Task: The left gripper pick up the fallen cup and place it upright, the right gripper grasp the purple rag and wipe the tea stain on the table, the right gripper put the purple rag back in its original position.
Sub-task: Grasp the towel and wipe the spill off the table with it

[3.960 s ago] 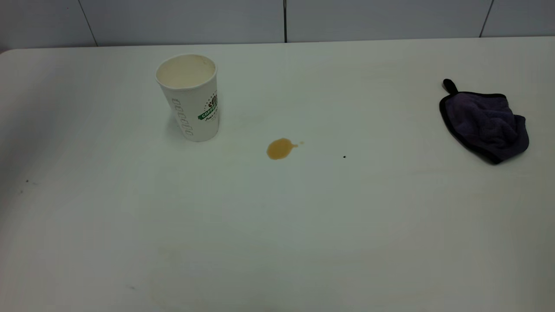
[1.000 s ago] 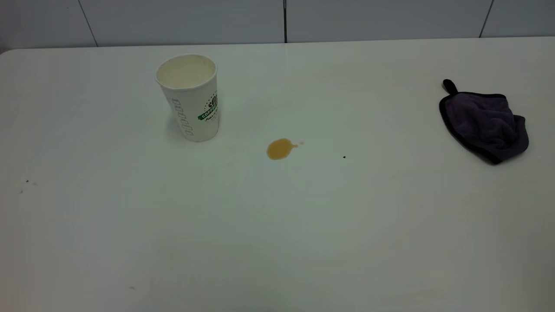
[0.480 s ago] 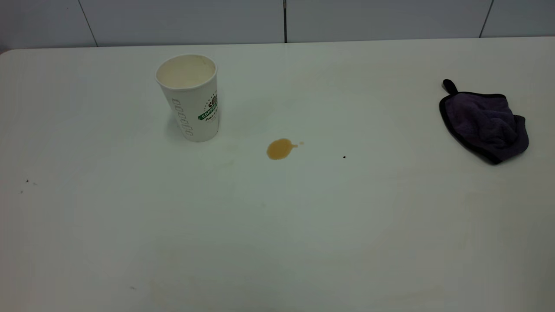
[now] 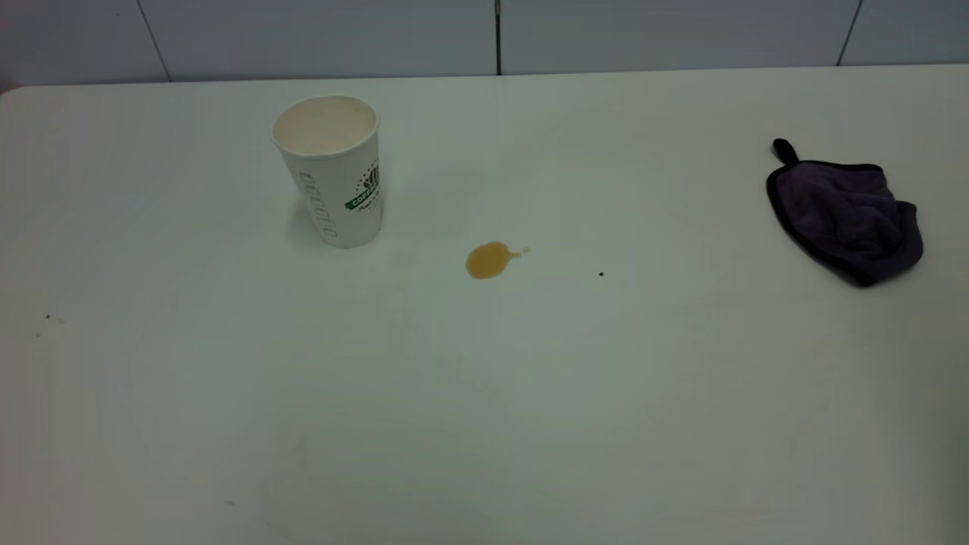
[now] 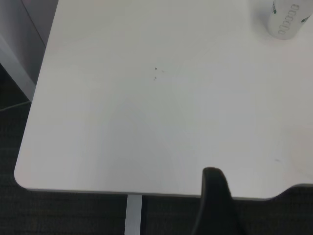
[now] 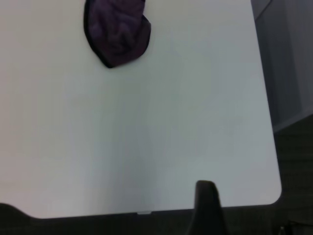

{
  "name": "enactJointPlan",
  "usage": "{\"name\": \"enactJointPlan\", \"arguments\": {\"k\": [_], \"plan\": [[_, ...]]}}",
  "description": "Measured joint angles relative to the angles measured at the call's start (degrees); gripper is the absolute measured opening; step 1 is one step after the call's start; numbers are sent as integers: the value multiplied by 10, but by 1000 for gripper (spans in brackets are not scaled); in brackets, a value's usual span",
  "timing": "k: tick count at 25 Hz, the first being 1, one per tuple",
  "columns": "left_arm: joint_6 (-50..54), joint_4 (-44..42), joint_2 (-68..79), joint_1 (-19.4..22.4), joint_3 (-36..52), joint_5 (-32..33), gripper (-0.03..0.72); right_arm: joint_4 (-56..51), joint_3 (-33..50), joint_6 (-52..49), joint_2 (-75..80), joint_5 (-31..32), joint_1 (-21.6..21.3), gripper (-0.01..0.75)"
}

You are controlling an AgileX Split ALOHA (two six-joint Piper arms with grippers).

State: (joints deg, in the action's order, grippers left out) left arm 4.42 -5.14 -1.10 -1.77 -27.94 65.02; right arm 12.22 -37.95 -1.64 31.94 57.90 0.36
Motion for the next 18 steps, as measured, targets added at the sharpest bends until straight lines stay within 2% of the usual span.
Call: {"name": "enactJointPlan", "arguments": {"k": [2,4,10,18], "plan": [[0,0,0,0,0,0,524,11,-35,-3,101,-30,0,691],[0,-1,0,0,0,0,524,12,-72,-4,186,-58,0,719],[0,-1,0,0,0,0,524,11,-182,-4,429,-117,0,726],[0,-1,0,0,0,0,524,-24,-336,-4,745,-154,0,726]]}}
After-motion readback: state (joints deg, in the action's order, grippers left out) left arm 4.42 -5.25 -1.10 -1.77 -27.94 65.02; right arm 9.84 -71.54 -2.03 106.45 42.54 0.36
